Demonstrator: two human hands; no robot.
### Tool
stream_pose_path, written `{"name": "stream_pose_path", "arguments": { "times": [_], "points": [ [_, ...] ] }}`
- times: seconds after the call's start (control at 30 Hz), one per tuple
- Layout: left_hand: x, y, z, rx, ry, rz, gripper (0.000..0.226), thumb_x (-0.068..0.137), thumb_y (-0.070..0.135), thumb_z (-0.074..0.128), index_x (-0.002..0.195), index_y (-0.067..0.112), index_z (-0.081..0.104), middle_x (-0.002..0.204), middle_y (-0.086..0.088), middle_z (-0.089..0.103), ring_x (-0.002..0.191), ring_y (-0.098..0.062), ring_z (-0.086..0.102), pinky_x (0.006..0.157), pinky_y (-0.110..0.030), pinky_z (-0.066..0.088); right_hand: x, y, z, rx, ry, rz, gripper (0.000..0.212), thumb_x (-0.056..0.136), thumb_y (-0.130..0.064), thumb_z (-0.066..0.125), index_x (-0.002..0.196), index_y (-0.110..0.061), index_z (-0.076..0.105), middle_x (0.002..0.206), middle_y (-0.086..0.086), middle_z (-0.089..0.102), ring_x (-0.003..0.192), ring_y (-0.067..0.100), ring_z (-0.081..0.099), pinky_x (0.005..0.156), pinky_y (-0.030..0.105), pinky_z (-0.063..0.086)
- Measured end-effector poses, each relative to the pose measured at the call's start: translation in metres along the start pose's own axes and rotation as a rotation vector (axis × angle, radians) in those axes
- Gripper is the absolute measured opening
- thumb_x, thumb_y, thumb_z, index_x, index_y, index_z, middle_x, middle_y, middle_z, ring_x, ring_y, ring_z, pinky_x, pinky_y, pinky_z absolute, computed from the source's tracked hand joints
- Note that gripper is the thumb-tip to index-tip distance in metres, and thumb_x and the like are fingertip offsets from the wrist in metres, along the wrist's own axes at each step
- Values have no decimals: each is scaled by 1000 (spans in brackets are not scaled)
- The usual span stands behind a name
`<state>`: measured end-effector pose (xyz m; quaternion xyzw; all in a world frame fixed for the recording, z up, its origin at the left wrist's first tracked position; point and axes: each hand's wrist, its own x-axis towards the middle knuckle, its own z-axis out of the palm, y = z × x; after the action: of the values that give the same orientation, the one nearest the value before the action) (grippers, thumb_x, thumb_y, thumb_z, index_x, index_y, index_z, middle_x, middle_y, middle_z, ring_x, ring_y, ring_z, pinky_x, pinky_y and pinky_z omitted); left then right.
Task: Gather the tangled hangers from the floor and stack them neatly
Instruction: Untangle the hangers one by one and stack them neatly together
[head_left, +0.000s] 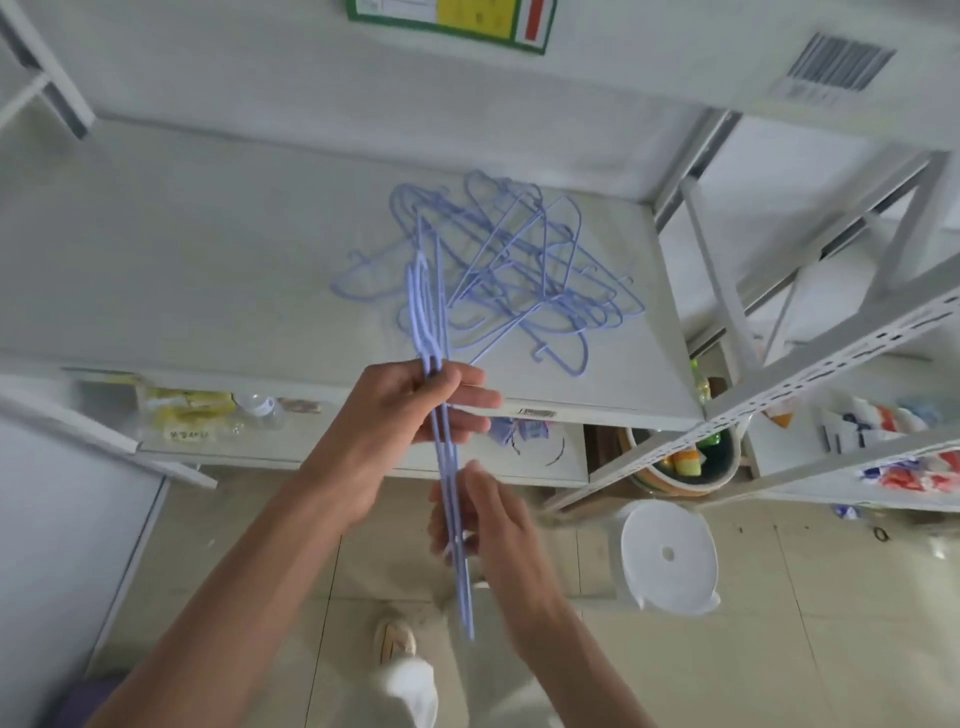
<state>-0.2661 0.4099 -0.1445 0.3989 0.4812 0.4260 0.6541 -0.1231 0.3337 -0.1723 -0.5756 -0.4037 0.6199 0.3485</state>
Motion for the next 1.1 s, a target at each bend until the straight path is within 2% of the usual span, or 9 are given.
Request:
{"name": "stream_pose_path", "arguments": {
  "times": [0.13,0.23,0.43,0.53,0.67,0.77,0.83,0.93,1.1],
  "points": [
    [3,14,-16,-6,12,25,28,105,25,54,115,10,74,106,-10,82,89,-28,80,74,-26,63,36,17,-20,-51,239,-152,23,107,-26,45,93,-22,63,83,5,70,68,17,64,57,30,49],
    [8,18,-22,6,42,31,30,100,30,58,112,11,76,106,-12,81,89,-27,80,74,-27,64,99,11,-38,-111,296,-108,16,108,-16,46,100,-17,59,95,9,71,68,21,66,53,32,46],
    [22,18,-35,-8,87,16,34,88,42,62,107,21,80,110,-11,80,92,-24,79,71,-24,62,241,-30,-67,-82,420,72,18,100,-24,53,107,-11,62,95,6,70,55,21,71,46,28,53],
    [31,17,-39,-17,130,-14,36,86,44,63,106,21,81,110,-13,80,89,-23,80,68,-23,61,283,-31,-71,-63,396,241,27,93,-26,61,99,-1,69,82,11,73,47,20,64,40,20,46],
    [38,15,-44,-51,202,-13,37,85,45,60,102,21,82,107,-15,81,80,-21,79,62,-24,61,300,-14,-64,-202,450,134,19,84,-16,60,69,-14,71,74,8,79,62,23,63,56,30,49],
    [42,16,-48,-32,210,-18,37,86,43,58,101,19,83,105,-18,80,77,-21,79,60,-25,61,293,-6,-63,-97,425,12,8,91,-20,56,92,-13,61,69,2,78,50,14,58,46,23,42],
    [43,18,-47,-15,210,-20,38,87,44,58,101,18,82,104,-19,80,78,-22,79,61,-25,61,285,-3,-63,24,360,-71,11,96,-21,54,94,-11,58,69,6,77,35,16,45,37,20,35],
    [39,24,-46,5,224,-6,37,93,49,63,102,18,82,104,-19,80,81,-23,79,64,-25,61,268,-7,-62,170,255,-145,14,101,-21,55,98,-10,62,72,11,77,34,17,38,39,21,33],
    [20,42,-47,52,208,19,70,68,75,75,107,17,80,106,-17,80,85,-24,79,68,-26,61,248,-31,-52,192,198,-251,18,105,-18,52,105,-12,68,67,5,71,35,15,40,40,20,33]
  ]
}}
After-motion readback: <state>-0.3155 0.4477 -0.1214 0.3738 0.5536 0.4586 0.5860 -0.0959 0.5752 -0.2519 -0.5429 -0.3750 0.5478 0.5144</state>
